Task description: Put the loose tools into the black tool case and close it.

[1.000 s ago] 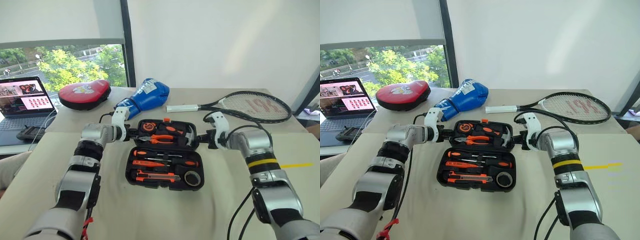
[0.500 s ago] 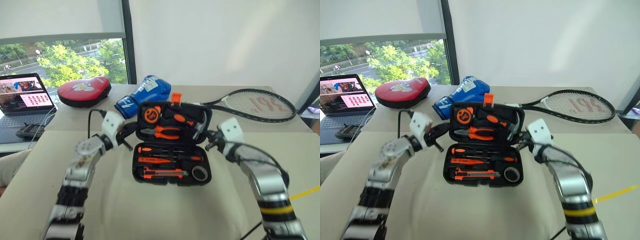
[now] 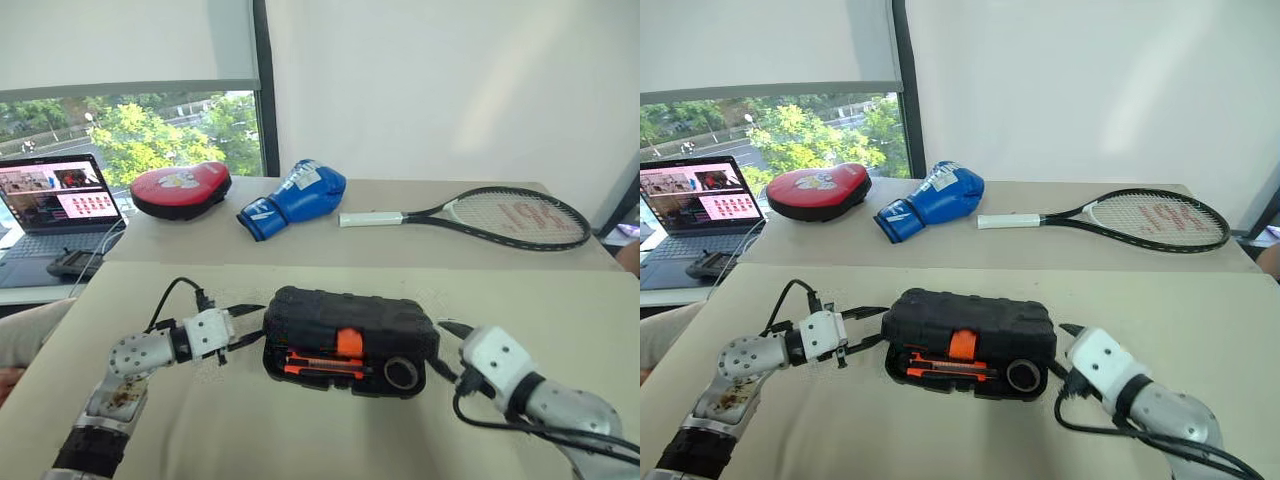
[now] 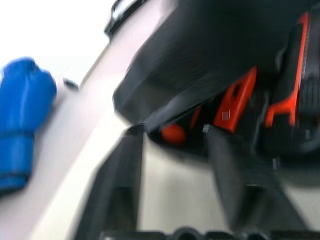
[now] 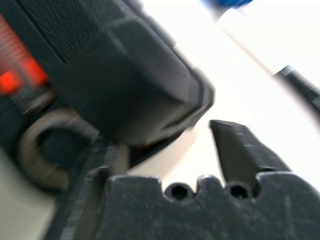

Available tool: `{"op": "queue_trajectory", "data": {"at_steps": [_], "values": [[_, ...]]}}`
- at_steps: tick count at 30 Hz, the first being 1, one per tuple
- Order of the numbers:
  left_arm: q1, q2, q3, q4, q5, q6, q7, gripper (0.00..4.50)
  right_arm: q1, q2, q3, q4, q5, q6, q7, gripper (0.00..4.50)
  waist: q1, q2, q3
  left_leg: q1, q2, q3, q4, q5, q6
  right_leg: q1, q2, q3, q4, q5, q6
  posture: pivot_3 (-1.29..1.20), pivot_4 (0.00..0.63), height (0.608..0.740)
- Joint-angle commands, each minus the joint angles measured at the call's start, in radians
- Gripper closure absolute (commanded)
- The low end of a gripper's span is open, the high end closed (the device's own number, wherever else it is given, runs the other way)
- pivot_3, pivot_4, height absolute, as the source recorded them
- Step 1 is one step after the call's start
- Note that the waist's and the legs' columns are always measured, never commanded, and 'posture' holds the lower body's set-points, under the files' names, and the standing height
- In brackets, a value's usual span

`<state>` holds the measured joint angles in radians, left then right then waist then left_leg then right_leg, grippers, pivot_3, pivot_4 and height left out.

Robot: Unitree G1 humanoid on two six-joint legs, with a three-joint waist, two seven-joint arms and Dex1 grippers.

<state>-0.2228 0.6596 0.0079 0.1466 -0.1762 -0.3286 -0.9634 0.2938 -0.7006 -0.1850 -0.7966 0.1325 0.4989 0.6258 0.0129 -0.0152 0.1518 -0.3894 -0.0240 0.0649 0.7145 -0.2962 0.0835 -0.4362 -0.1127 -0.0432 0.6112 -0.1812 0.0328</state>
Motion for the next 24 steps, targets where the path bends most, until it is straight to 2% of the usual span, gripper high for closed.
{"op": "queue_trajectory", "data": {"at_steps": [1,2,5,8,9,10,12,13,14,15,17,19,24], "values": [[0.038,0.058,0.075,-0.047,-0.153,0.253,-0.041,0.88,0.121,-0.041,-0.194,-0.204,0.223,0.197,0.122,1.45,-0.001,0.0,0.0,0.0,0.0,0.0,0.0,0.0,0.0,0.0,0.0,0.0,0.0,0.0,0.0,0.0,0.15,0.74],[0.046,0.069,0.079,-0.059,-0.17,0.295,-0.051,0.73,0.157,-0.063,-0.233,-0.231,0.277,0.222,0.16,1.77,-0.002,0.0,0.0,0.0,0.003,-0.001,0.0,0.0,0.0,0.001,0.0,0.0,0.0,0.0,0.0,0.0,0.15,0.74],[0.048,0.081,0.104,-0.125,-0.261,0.446,-0.057,0.73,0.232,-0.153,-0.284,-0.251,0.475,0.23,0.211,2.7,-0.002,-0.001,0.0,0.002,0.004,-0.001,0.0,-0.001,0.0,0.002,0.001,0.0,0.0,0.0,0.0,0.0,0.15,0.74],[0.046,0.1,0.121,-0.212,-0.359,0.597,-0.083,1.63,0.15,-0.189,-0.218,-0.251,0.582,0.304,0.142,3.83,-0.002,-0.006,0.003,0.007,0.005,-0.002,0.0,-0.002,0.002,0.008,0.0,0.0,-0.002,0.0,0.0,0.0,0.15,0.74],[0.043,0.108,0.127,-0.24,-0.388,0.645,-0.085,1.92,0.1,-0.214,-0.15,-0.235,0.556,0.341,0.122,4.11,-0.002,-0.007,0.003,0.008,0.006,-0.002,0.0,-0.003,0.001,0.009,0.0,0.0,-0.003,-0.001,0.0,0.0,0.15,0.74],[0.041,0.115,0.129,-0.263,-0.408,0.683,-0.086,2.44,0.058,-0.236,-0.095,-0.216,0.537,0.372,0.104,4.5,-0.003,-0.007,0.003,0.009,0.006,-0.002,0.0,-0.004,-0.002,0.01,-0.001,0.0,-0.004,-0.002,0.0,0.0,0.15,0.74],[0.037,0.138,0.136,-0.307,-0.44,0.742,-0.095,3.11,-0.056,-0.263,0.04,-0.148,0.47,0.408,0.068,4.5,-0.002,-0.008,0.004,0.01,0.006,-0.002,0.0,-0.005,-0.004,0.01,-0.001,0.0,-0.003,-0.003,0.0,0.0,0.15,0.74],[0.028,0.149,0.145,-0.326,-0.46,0.778,-0.093,3.58,-0.138,-0.263,0.116,-0.095,0.428,0.426,0.039,4.5,-0.002,-0.009,0.004,0.01,0.005,-0.002,0.0,-0.005,-0.007,0.01,-0.001,0.0,-0.003,-0.003,-0.001,0.0,0.15,0.74],[0.019,0.158,0.154,-0.338,-0.48,0.812,-0.093,3.78,-0.21,-0.272,0.186,-0.05,0.382,0.435,0.023,4.5,-0.003,-0.009,0.005,0.009,0.006,-0.002,0.0,-0.005,-0.007,0.009,0.0,-0.001,-0.002,-0.002,-0.003,0.0,0.15,0.74],[0.01,0.167,0.161,-0.348,-0.496,0.841,-0.095,4.36,-0.283,-0.273,0.248,-0.006,0.342,0.458,0.0,4.5,-0.002,-0.009,0.005,0.009,0.005,-0.002,0.0,-0.004,-0.007,0.008,0.001,-0.001,-0.001,-0.002,-0.003,0.0,0.15,0.74],[-0.001,0.184,0.168,-0.367,-0.512,0.872,-0.103,4.47,-0.433,-0.224,0.316,0.089,0.295,0.537,-0.07,4.5,-0.002,-0.009,0.005,0.005,0.004,-0.001,0.0,0.0,-0.003,0.004,0.001,0.0,0.0,-0.002,-0.004,0.0,0.15,0.74],[-0.012,0.201,0.176,-0.384,-0.536,0.91,-0.112,4.47,-0.585,-0.17,0.359,0.18,0.265,0.583,-0.107,4.5,-0.003,-0.01,0.006,0.002,0.004,-0.001,0.0,0.005,-0.012,0.0,0.002,0.0,0.0,-0.001,-0.006,0.0,0.15,0.74],[-0.052,0.242,0.169,-0.435,-0.592,0.992,-0.158,4.47,-0.89,-0.086,0.51,0.481,0.12,0.489,-0.096,4.5,-0.012,-0.011,0.008,-0.001,0.004,0.001,0.0,0.006,-0.012,-0.003,0.005,0.0,0.0,0.0,-0.008,0.0,0.15,0.74]]}}
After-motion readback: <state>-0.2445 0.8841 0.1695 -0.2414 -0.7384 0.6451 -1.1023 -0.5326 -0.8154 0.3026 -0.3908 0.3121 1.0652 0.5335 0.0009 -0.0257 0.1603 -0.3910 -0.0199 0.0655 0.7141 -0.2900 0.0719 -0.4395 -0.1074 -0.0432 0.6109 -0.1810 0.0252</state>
